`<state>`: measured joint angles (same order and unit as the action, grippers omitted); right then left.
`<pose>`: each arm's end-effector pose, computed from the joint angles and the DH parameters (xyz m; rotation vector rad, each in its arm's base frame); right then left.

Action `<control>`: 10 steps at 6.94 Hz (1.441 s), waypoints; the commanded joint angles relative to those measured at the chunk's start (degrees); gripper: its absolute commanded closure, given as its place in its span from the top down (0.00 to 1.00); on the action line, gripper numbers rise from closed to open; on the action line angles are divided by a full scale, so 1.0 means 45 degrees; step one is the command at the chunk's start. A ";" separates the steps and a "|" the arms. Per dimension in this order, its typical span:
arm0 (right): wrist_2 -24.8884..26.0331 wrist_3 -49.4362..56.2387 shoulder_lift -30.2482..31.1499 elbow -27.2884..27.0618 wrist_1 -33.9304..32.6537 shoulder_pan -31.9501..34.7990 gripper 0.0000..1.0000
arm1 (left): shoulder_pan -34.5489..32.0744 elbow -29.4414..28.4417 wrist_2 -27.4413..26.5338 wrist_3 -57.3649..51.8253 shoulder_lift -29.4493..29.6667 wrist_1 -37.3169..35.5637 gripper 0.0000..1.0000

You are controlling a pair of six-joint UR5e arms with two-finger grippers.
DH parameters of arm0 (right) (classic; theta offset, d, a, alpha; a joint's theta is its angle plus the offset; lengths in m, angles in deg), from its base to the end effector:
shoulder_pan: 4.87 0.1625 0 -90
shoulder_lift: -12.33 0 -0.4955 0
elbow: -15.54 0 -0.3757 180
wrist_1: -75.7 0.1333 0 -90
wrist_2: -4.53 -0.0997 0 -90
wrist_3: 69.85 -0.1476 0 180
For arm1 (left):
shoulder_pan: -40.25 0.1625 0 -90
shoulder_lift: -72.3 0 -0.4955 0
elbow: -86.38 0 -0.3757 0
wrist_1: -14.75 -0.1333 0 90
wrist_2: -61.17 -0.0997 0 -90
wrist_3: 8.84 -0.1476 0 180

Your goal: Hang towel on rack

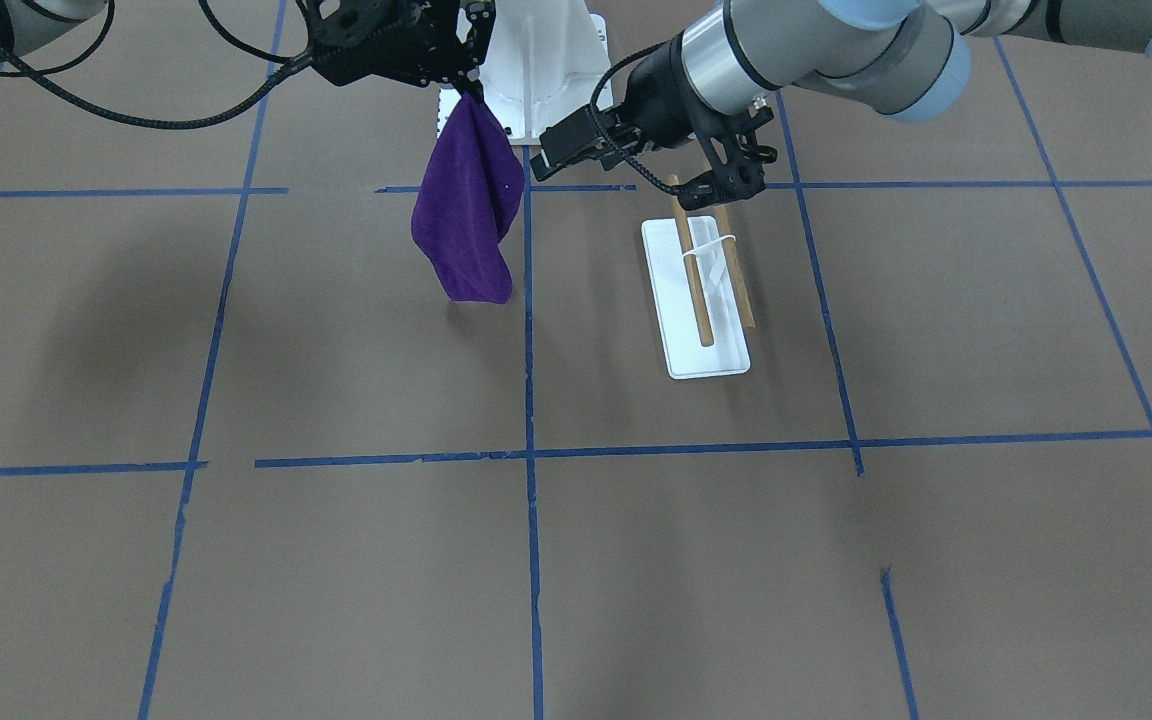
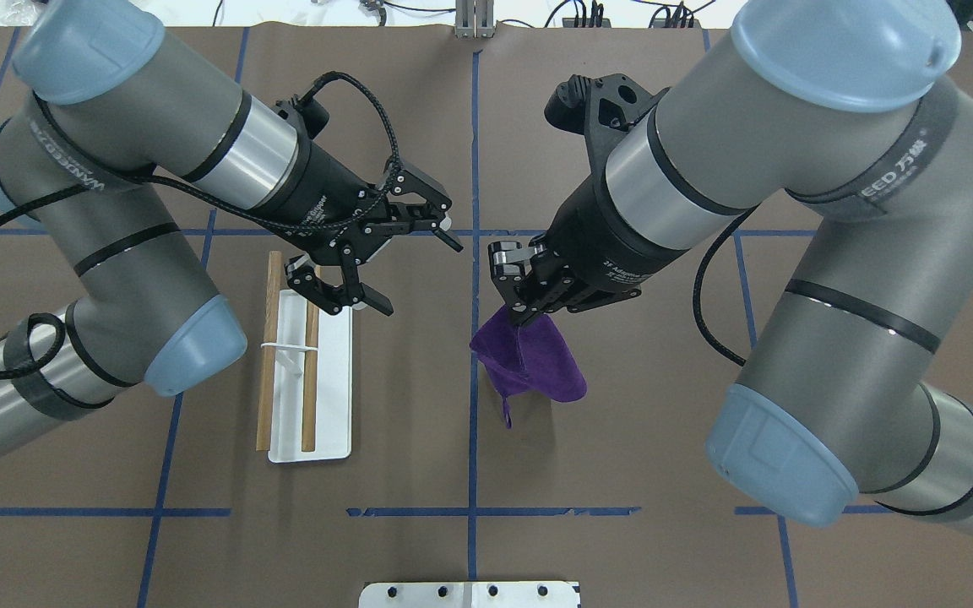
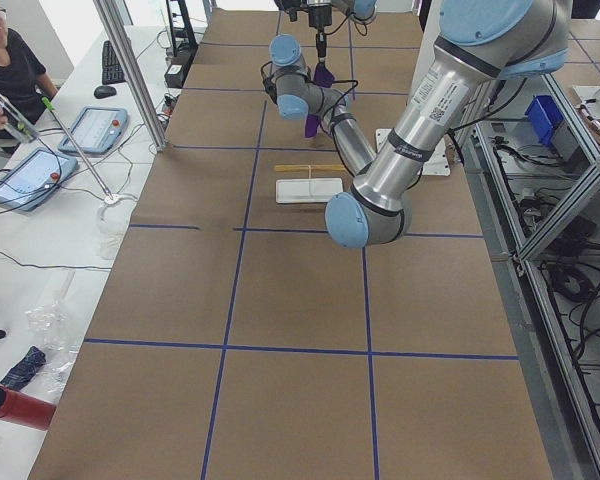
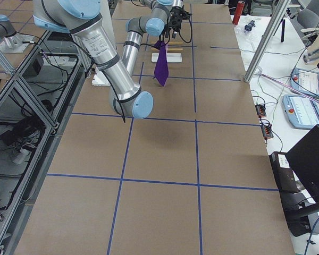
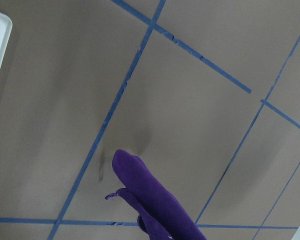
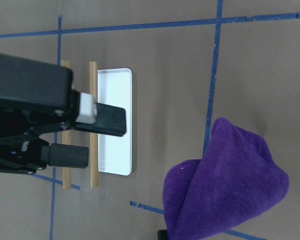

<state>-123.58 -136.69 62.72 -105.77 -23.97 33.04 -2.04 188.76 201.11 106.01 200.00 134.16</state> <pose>-0.4384 -0.3949 0.1576 0.0056 -1.1836 -0.1285 0.4714 -0.4562 0.1857 -0.5130 1.3699 -0.3535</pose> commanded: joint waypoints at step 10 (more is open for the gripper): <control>0.1027 0.2276 -0.0026 -0.0016 0.0000 -0.0455 0.00 | 0.0903 -0.0544 -0.0063 0.1060 0.1309 0.0009 0.69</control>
<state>-118.96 -126.45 62.59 -105.77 -23.97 30.99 1.84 186.48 200.86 110.85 205.55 134.24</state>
